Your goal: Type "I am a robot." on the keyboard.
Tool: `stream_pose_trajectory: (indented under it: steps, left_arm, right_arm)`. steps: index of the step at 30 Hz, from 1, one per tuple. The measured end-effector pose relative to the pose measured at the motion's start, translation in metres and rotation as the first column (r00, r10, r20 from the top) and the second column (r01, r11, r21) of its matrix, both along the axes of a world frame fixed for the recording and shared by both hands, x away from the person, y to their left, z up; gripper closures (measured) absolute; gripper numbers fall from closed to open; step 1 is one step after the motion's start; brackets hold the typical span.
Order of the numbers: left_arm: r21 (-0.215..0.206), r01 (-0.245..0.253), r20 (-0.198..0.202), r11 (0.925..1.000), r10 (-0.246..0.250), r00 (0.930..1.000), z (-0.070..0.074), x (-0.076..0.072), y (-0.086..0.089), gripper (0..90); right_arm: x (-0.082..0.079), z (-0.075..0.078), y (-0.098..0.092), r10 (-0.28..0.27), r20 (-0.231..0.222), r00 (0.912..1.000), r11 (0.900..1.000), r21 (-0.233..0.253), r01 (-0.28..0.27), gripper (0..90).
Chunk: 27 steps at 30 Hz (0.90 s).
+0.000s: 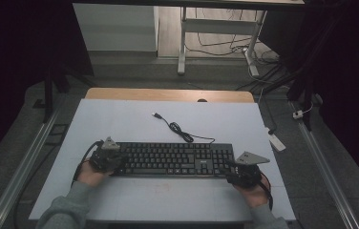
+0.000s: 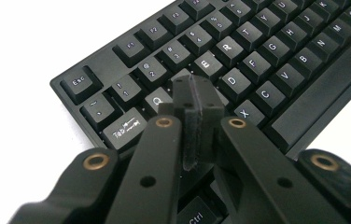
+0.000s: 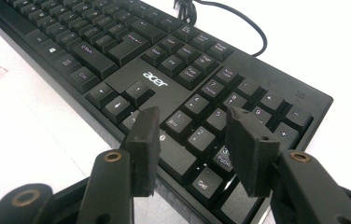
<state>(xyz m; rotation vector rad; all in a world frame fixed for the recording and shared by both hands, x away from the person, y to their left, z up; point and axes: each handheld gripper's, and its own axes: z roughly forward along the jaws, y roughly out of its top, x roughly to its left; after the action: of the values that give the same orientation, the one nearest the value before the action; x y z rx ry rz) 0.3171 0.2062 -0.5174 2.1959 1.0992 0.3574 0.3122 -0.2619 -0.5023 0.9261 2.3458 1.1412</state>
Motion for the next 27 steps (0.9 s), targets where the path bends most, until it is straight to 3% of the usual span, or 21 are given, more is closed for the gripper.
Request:
stream_pose_trajectory:
  steps: [17,27]
  left_arm:
    - [0.016,-0.002,-0.013,0.9999,0.002,0.9999,-0.004,0.0016,-0.0022,88.9]
    - [-0.002,0.004,0.005,1.0,-0.003,1.0,-0.001,-0.0004,-0.0016,88.9]
  right_arm:
    - [0.0002,-0.0001,-0.0008,-0.002,0.004,1.0,1.0,0.007,0.002,55.2]
    - [0.0003,0.0,-0.0009,-0.003,0.004,1.0,1.0,0.007,0.003,55.3]
